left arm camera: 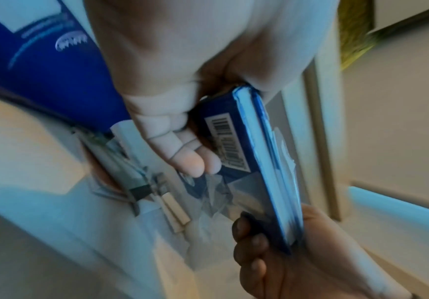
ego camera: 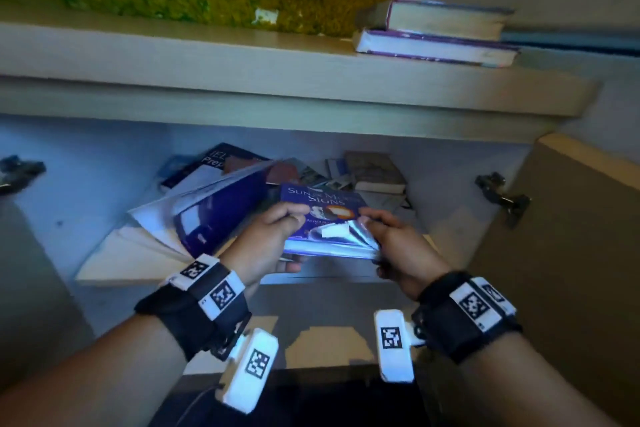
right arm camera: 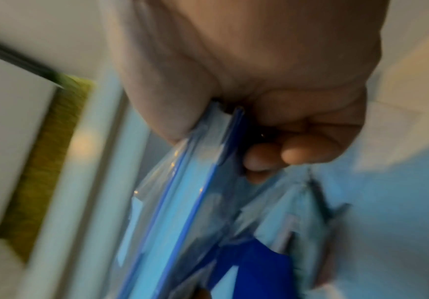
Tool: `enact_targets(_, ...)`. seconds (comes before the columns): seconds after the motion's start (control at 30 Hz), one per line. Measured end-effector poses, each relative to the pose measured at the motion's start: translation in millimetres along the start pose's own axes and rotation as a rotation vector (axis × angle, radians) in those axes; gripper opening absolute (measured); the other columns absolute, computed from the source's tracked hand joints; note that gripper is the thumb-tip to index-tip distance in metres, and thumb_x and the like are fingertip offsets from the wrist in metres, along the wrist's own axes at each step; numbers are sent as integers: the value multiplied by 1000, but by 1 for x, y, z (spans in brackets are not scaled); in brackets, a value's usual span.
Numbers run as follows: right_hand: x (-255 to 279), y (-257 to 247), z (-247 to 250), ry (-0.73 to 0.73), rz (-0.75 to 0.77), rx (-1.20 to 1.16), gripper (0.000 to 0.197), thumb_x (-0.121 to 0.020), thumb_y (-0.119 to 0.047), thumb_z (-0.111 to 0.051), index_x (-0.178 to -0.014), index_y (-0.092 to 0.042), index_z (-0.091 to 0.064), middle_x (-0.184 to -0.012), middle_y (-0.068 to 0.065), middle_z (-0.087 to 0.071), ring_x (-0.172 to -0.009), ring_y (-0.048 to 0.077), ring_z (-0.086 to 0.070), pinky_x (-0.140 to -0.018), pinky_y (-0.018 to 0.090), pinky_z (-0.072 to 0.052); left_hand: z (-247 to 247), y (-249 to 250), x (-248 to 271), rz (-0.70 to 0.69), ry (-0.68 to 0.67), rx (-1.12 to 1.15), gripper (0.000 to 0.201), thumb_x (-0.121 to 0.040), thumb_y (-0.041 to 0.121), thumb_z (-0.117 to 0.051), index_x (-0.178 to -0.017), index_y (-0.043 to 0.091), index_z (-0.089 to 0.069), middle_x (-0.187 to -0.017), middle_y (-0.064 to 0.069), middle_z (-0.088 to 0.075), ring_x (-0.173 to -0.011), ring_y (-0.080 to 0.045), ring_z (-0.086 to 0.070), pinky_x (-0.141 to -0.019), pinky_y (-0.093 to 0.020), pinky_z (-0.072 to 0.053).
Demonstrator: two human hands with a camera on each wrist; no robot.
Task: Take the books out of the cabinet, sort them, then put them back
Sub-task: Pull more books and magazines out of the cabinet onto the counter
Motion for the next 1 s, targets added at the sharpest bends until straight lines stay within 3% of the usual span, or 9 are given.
enact_targets(0.07,30,-25,5,-35,17,-20,12,-98,-39,-62,-107,-35,-69,-80,-7,-54,-60,12,-43,-50,21,-32,3,21,33,-58,-36,28,21,-101,26,-51,-115,22,-66,-114,3,-64,-69,-24,-64,-73,-36,-52)
enact_targets(0.13,64,-51,10,-104,69,-62,11,-95,-40,-64,-102,-34,-70,-79,-3,-52,-56,12,-42,-48,21,-31,7,44,66,-134,-91,25,25,-94,37,-60,-113,23,-67,-105,0,-70,-68,-24,-65,-72,-36,-52)
enact_targets(0.2,96,-77,15,-168,130,-114,27,-86,-45,-69,-108,-29,-70,-78,-1,-52,-55,12,-42,-50,25,-31,11,68,96,-207,-134,-1,37,-82,51,-61,-109,28,-70,-91,-6,-73,-71,-25,-66,-71,-35,-51)
enact_targets(0.3,142,-123,25,-199,226,-171,50,-80,-59,-71,-113,-22,-73,-72,2,-52,-55,15,-46,-52,30,-35,17,110,139,-329,-165,-49,49,-71,67,-58,-107,38,-72,-92,-13,-77,-78,-28,-72,-72,-34,-53)
enact_targets(0.5,196,-235,44,-194,441,-151,47,-74,-68,-61,-94,-29,-76,-65,-1,-51,-54,14,-45,-54,28,-38,21,206,181,-595,-169,-114,64,-63,76,-53,-115,42,-69,-96,-12,-78,-88,-28,-76,-82,-39,-55)
enact_targets(0.7,143,-293,21,-168,538,-159,27,-97,-53,-56,-104,-29,-65,-72,-3,-54,-56,10,-49,-56,27,-42,38,257,122,-670,6,-75,55,-78,69,-47,-121,36,-59,-100,-11,-77,-89,-25,-75,-81,-42,-54)
enact_targets(0.83,78,-287,-8,-90,554,-32,41,-99,-59,-50,-107,-22,-65,-82,4,-62,-60,16,-57,-56,27,-41,68,255,58,-631,185,-181,62,-79,72,-41,-121,31,-59,-93,-11,-76,-75,-18,-71,-72,-34,-51)
enact_targets(0.9,58,-284,-16,20,659,261,49,-98,-67,-44,-101,-23,-65,-85,5,-65,-72,26,-63,-60,32,-45,85,248,33,-619,270,-414,59,-87,71,-41,-124,30,-62,-95,-5,-74,-77,-15,-70,-76,-34,-53)
enact_targets(1.0,46,-285,-26,172,805,843,54,-99,-70,-36,-110,-27,-68,-102,6,-73,-98,32,-67,-79,41,-53,103,243,8,-656,407,-900,51,-98,60,-31,-122,31,-64,-119,3,-71,-102,-23,-68,-91,-37,-52)
Point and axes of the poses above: each hand's wrist, its own x-axis away from the middle knuckle, its own z-axis out of the back of the hand, y = z × x, the point moved 4 cm from there along -x, towards the middle knuckle
